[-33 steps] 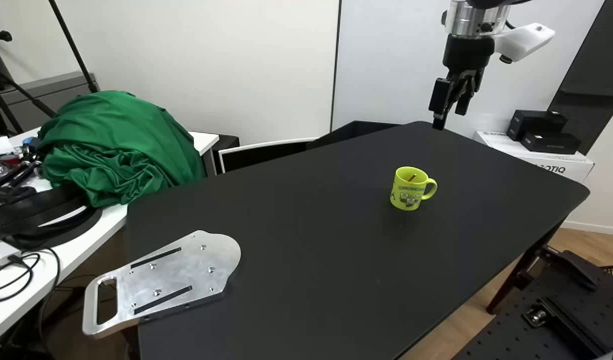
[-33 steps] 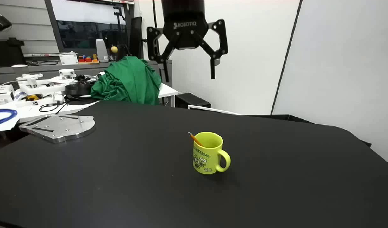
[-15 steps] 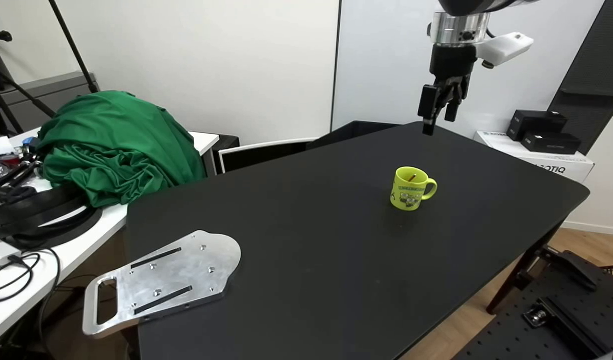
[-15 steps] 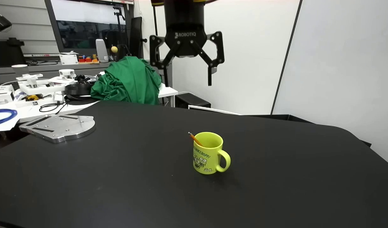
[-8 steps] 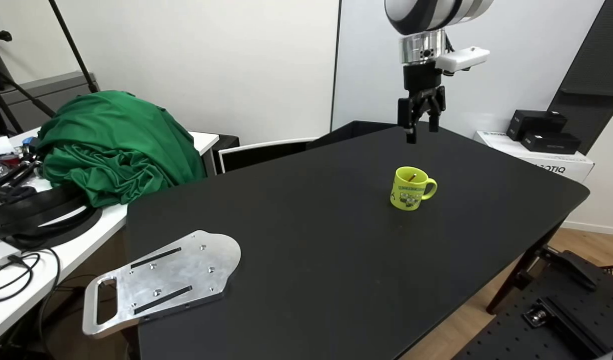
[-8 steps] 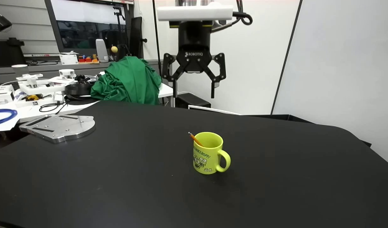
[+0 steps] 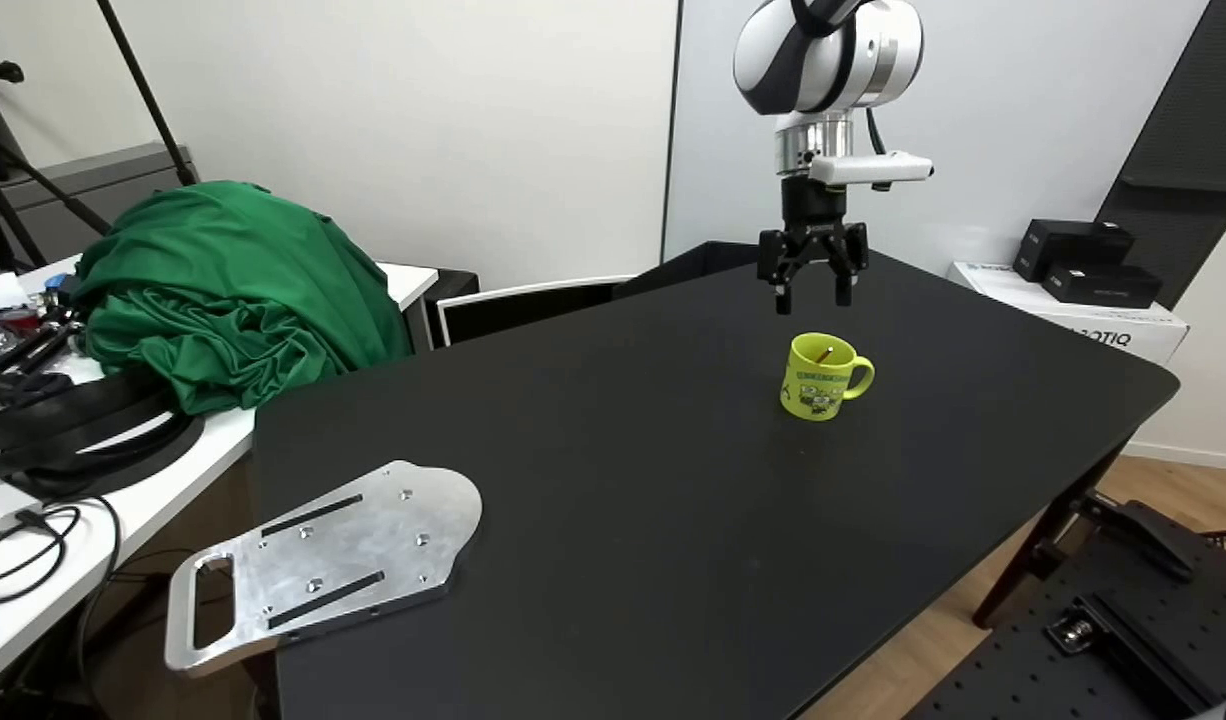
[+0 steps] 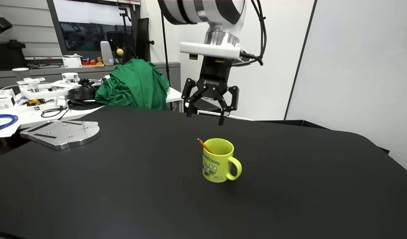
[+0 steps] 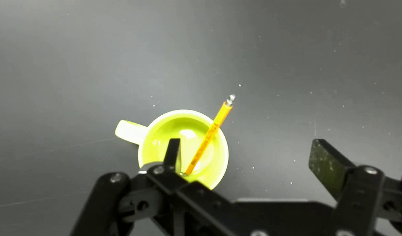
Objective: Put the orange pen on the table from the yellow mug
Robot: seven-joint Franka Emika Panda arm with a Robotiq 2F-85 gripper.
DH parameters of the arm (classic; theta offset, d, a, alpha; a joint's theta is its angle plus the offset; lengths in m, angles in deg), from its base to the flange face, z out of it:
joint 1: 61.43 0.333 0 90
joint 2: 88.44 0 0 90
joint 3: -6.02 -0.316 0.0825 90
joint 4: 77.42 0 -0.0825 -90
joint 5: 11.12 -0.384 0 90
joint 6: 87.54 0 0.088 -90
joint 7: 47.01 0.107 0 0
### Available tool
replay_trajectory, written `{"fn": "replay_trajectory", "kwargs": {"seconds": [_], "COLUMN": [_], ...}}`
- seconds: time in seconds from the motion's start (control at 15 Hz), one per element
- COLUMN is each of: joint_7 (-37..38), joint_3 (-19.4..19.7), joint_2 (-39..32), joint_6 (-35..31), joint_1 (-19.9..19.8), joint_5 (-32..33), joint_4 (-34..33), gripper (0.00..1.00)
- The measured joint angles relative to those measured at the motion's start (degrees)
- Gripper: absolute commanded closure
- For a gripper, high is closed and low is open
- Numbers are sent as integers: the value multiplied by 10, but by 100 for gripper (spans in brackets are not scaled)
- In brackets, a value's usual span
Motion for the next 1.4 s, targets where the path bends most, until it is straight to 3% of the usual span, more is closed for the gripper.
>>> {"fn": "replay_trajectory", "kwargs": {"seconds": [0.47,0.87,1.4], "joint_7": [31,89,101], "joint_3": [-2,-1,3], "joint_2": [-71,-108,-134], "joint_6": [27,134,168], "joint_1": [-31,-44,-69], "joint_5": [-95,-120,-137], "joint_4": [-45,-83,-107], "gripper": [0,0,0]}}
